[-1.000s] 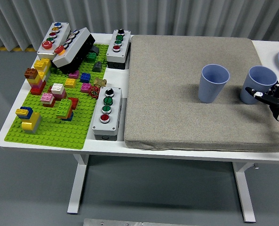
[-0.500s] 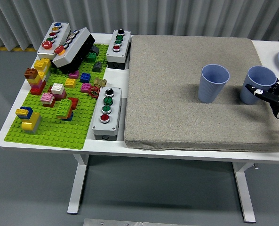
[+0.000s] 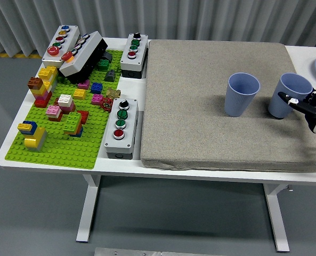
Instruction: Pick cup pour cup place
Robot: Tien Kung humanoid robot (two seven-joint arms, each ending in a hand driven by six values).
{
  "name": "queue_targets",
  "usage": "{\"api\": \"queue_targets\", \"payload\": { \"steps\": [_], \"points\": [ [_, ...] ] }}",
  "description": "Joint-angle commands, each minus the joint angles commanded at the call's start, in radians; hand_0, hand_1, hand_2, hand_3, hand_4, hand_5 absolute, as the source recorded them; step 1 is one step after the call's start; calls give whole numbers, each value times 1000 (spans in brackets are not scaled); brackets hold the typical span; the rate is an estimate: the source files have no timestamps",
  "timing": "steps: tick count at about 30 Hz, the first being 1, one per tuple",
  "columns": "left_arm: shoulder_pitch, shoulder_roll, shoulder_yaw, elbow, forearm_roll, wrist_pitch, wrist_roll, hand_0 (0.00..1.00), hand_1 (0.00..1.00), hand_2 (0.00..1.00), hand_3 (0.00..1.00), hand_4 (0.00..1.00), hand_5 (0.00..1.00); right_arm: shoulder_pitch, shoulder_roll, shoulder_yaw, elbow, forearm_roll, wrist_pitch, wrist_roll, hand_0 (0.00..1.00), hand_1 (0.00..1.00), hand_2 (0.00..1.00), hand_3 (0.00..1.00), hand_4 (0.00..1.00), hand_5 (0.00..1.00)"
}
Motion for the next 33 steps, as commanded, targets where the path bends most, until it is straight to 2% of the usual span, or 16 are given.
{"api": "queue_targets", "payload": {
  "steps": [8, 13, 14, 18, 33],
  "points": [
    [0, 1, -2, 0, 3, 0, 1, 879, 846, 913, 797, 630, 913, 3, -10, -15, 65, -75, -32, 1, 780, 622, 504, 603, 863, 329],
    [3, 1, -3, 0, 3, 1, 2, 879, 846, 913, 797, 630, 913, -2, -12, -35, 119, -185, -74, 4, 780, 622, 504, 603, 863, 329],
    [4, 1, -4, 0, 4, 1, 2, 879, 846, 913, 798, 630, 912, -3, -11, -43, 133, -217, -87, 5, 783, 631, 506, 605, 836, 287],
    [4, 2, -4, -1, 4, 1, 3, 879, 846, 913, 798, 630, 912, -3, -14, -55, 161, -312, -115, 2, 783, 631, 506, 605, 836, 287],
    [7, 3, -1, -1, 1, 0, 2, 879, 846, 914, 798, 631, 910, -9, -16, -67, 286, -639, -169, -41, 794, 637, 508, 610, 831, 282]
  ]
}}
